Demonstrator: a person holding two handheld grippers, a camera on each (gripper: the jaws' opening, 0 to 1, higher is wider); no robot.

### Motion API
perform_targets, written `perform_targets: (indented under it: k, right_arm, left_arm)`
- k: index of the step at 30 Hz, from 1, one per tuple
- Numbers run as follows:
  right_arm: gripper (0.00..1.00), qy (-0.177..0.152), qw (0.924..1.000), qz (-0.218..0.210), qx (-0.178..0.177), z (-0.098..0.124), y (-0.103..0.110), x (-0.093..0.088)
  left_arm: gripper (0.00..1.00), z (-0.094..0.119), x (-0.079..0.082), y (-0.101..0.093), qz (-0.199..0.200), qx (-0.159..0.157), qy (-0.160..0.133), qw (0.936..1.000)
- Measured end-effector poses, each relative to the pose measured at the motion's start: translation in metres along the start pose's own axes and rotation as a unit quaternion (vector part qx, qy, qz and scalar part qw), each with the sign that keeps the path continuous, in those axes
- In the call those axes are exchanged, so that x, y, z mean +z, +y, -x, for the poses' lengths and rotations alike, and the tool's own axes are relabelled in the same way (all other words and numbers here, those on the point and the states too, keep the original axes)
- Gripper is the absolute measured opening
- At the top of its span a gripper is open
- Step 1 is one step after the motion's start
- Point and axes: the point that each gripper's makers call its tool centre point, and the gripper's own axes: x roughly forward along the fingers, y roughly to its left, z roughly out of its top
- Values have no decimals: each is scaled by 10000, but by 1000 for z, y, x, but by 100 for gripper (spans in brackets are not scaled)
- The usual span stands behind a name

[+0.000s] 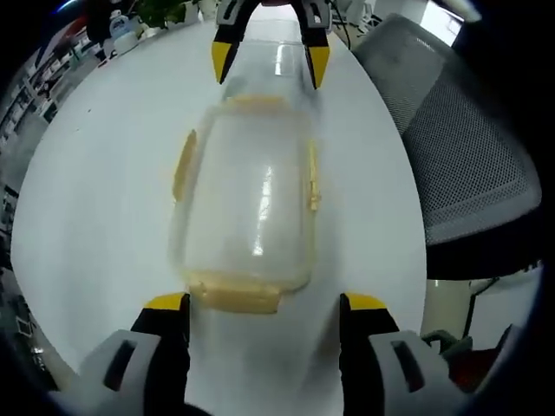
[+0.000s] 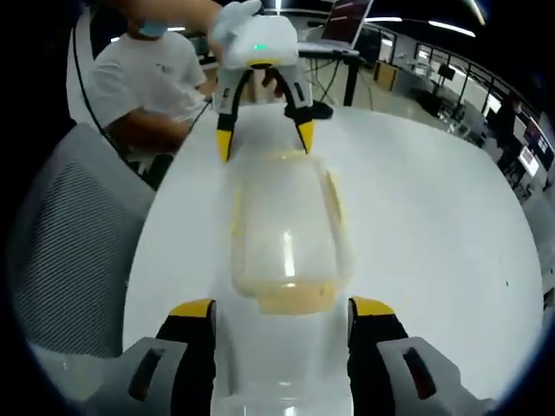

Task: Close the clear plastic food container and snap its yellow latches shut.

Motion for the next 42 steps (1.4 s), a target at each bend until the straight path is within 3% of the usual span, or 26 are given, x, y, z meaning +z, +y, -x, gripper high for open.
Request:
perform_targets:
  k: [15,22,27,29,30,33,42]
  right_arm:
    - [57,284,9995,93,54,-13,-4,-5]
    - [53,574,9976,380,44,-19,-4,-13]
    - [49,524,9981,311,104,-21,-3,-8]
    - [41,524,9981,308,138,-21,-1,-8]
    - [39,535,9978,339,181,-22,1,-8]
    - [39,512,9979,352,175,-21,-2,-9]
    - [38,689,9969,296,245,-23,-2,-7]
  left_arm:
    - [69,-1,3,4,26,-10,-89,10000]
    - [69,-1,3,4,13,-13,-31,10000]
    - [66,0,3,1,-7,-25,-91,10000]
    - [60,0,5,2,6,-19,-142,9999]
    - [53,1,6,2,43,-11,-165,9999]
    - [40,3,6,1,29,-47,-193,9998]
    - [39,2,6,1,49,-49,-86,9999]
